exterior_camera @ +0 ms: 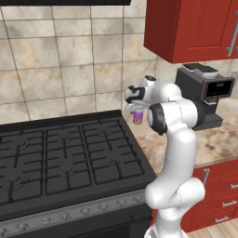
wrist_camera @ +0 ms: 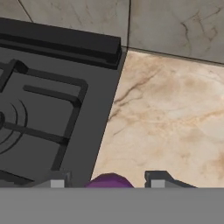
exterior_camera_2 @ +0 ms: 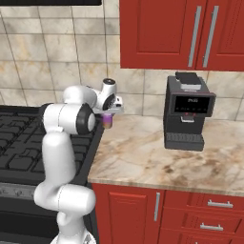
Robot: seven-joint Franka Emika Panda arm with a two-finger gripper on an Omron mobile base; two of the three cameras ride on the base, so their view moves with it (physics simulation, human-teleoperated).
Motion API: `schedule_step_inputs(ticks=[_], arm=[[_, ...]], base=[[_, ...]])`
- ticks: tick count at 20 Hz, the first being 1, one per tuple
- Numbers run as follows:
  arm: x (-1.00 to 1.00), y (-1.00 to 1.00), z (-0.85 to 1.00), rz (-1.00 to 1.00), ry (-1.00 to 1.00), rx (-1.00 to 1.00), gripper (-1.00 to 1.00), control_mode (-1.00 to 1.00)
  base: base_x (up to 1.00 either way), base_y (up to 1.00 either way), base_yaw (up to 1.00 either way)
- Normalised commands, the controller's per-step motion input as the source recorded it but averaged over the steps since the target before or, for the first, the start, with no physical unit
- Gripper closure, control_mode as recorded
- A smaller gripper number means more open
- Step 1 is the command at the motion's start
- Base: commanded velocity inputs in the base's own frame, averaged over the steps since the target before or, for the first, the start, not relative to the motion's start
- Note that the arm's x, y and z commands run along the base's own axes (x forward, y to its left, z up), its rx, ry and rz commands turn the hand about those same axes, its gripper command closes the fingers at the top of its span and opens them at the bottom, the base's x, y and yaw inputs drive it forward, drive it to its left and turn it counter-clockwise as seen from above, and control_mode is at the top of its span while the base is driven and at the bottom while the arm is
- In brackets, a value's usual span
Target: Four empty soda cans are scattered around the kitchen. Gather all the cans and cluster them next to the stove for recycling.
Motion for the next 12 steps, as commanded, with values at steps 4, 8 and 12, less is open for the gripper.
schedule_step_inputs(ticks=[4,8,12], arm=[[0.25,0.0,-0.27,0.0,0.0,0.0,1.0,-1.0],[0.23,0.01,-0.25,0.0,0.0,0.0,1.0,-1.0],[0.22,0.01,-0.27,0.0,0.0,0.0,1.0,-1.0]], base=[[0.0,0.0,0.0],[0.0,0.0,0.0],[0.0,0.0,0.0]])
